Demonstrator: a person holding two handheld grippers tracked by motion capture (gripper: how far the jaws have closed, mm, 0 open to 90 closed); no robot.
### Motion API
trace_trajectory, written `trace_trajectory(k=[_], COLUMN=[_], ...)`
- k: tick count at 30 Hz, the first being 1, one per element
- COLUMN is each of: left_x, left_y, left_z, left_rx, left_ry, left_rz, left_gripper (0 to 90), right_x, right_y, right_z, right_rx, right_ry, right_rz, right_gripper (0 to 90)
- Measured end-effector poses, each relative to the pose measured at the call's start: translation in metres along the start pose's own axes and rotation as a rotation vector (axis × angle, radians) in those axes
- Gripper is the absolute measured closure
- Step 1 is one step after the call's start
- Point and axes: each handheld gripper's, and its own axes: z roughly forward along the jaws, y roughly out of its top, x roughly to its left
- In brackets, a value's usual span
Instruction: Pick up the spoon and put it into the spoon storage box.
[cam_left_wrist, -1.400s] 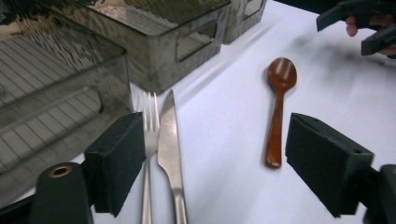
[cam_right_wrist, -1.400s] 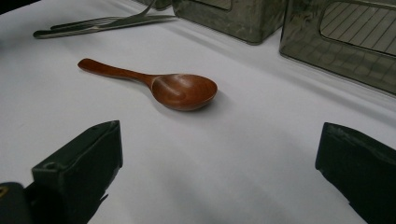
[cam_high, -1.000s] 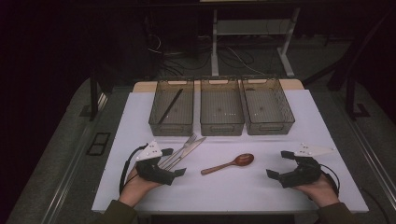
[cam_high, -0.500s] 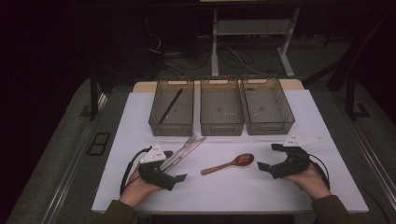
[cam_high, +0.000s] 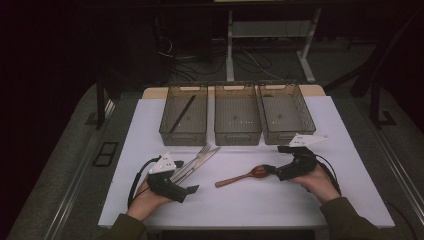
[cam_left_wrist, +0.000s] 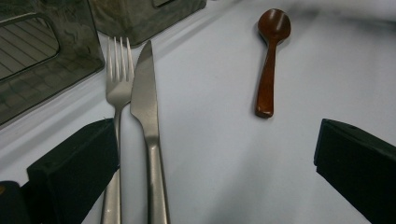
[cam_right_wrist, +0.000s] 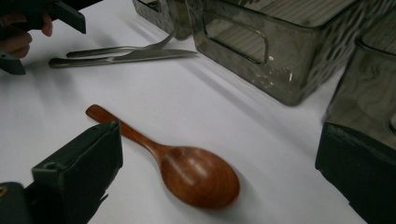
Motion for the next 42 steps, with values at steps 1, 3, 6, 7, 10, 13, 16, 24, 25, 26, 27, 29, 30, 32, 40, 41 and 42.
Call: trace_trajectory(k=[1,3,6,7,10,13,16,24,25,26,27,29,30,32,40,41,42], left_x=[0.000,0.000,0.001,0.001,0.001,0.001,0.002,0.002,0.002,0.002,0.002,0.002,0.002,0.002,0.002,0.002,0.003], left_y=[0.000,0.000,0.000,0.000,0.000,0.000,0.000,0.001,0.001,0.001,0.001,0.000,0.000,0.000,0.000,0.000,0.000], left_z=[0.000,-0.001,-0.001,-0.001,-0.001,-0.002,-0.002,-0.003,-0.003,-0.003,-0.003,-0.002,-0.003,-0.003,-0.002,-0.002,-0.003], left_rx=[0.000,0.001,-0.001,-0.001,-0.001,-0.002,-0.008,-0.010,-0.010,-0.010,-0.010,-0.009,-0.007,-0.008,-0.003,-0.003,-0.003], left_ry=[-0.001,-0.001,-0.001,-0.001,0.000,0.004,0.006,0.003,0.003,0.002,0.001,0.000,-0.001,-0.002,-0.006,-0.006,-0.005], left_rz=[0.000,0.000,0.000,0.000,-0.003,-0.004,-0.005,-0.007,-0.007,-0.008,-0.009,-0.010,-0.009,-0.011,-0.011,-0.011,-0.011], left_gripper=[0.0,0.0,0.0,0.0,0.0,0.0,0.0,0.0,0.0,0.0,0.0,0.0,0.0,0.0,0.0,0.0,0.0], right_x=[0.000,-0.001,-0.002,-0.003,-0.004,-0.004,-0.004,-0.002,-0.001,-0.002,-0.002,-0.001,-0.001,-0.001,-0.002,-0.002,-0.002], right_y=[0.002,0.005,0.008,0.008,0.007,0.005,0.005,0.001,0.001,0.000,-0.001,-0.002,-0.003,-0.004,-0.010,-0.010,-0.010], right_z=[0.002,0.006,0.011,0.012,0.012,0.011,0.011,0.016,0.017,0.018,0.019,0.021,0.023,0.025,0.031,0.032,0.032], right_rx=[0.001,-0.002,0.002,0.001,0.029,0.054,0.069,0.124,0.130,0.135,0.141,0.151,0.159,0.169,0.209,0.213,0.217], right_ry=[0.000,0.004,0.006,0.007,0.016,0.029,0.044,0.043,0.043,0.043,0.041,0.039,0.038,0.034,0.025,0.026,0.027], right_rz=[-0.003,-0.002,-0.006,-0.007,-0.013,-0.016,-0.031,-0.043,-0.043,-0.048,-0.050,-0.052,-0.054,-0.057,-0.069,-0.071,-0.072], right_gripper=[0.2,0.2,0.2,0.8,6.7,14.8,24.0,39.6,39.6,39.7,39.7,40.0,40.0,40.0,39.5,39.5,39.5])
